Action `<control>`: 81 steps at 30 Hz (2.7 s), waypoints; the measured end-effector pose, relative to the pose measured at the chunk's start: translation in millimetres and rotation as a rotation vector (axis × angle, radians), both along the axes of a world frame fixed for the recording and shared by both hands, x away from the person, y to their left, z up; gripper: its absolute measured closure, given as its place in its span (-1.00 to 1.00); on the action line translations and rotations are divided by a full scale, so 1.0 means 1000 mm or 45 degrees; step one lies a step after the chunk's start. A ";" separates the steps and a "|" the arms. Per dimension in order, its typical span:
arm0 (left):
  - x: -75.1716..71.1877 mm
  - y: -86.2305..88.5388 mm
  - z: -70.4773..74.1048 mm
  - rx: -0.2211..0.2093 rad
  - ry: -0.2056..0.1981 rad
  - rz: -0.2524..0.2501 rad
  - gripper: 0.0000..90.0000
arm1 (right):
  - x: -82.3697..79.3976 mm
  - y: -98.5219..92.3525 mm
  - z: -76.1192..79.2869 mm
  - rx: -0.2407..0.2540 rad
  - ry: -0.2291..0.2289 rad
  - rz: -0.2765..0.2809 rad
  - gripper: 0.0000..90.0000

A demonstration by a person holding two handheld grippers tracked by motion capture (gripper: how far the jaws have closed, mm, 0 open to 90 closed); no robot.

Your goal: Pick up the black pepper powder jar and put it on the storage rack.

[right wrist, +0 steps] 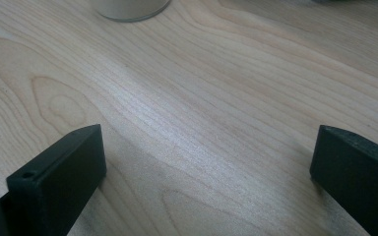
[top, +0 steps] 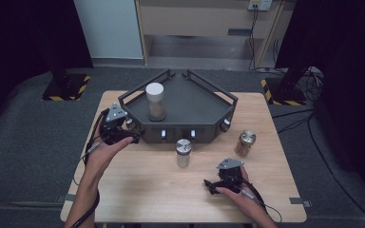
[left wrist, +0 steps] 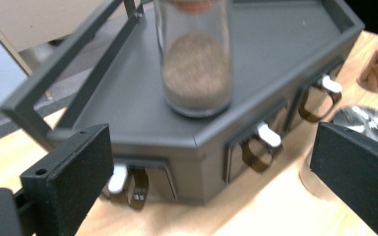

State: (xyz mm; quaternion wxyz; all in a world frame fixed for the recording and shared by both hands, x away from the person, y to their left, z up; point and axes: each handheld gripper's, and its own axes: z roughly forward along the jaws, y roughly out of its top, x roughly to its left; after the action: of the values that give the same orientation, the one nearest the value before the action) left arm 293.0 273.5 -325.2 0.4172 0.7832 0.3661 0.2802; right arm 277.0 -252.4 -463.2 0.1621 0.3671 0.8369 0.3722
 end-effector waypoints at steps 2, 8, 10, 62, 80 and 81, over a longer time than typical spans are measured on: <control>-0.007 -0.001 -0.003 0.030 -0.003 -0.005 -0.97 | 0.000 0.000 0.000 0.000 0.000 0.000 -0.99; -0.022 -0.001 -0.018 0.037 0.032 -0.003 -0.97 | 0.000 0.000 0.000 0.000 0.000 0.000 -0.99; -0.026 0.000 -0.025 0.028 0.041 -0.001 -0.98 | 0.000 0.000 0.000 0.000 0.000 0.000 -0.99; -0.081 0.003 -0.120 0.100 0.298 0.230 -0.97 | 0.000 0.000 0.000 0.000 -0.002 0.000 -0.99; -0.077 0.006 -0.126 0.044 0.332 0.289 -1.00 | 0.000 0.000 0.000 0.000 -0.002 0.000 -0.99; -0.077 0.006 -0.126 0.045 0.333 0.289 -1.00 | 0.000 0.000 0.000 0.000 -0.002 0.000 -0.99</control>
State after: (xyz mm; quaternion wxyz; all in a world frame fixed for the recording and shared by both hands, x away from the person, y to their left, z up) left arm 216.1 279.4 -451.3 0.3180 0.7737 0.4984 0.2278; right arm 276.8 -252.6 -463.4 0.1627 0.3668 0.8369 0.3723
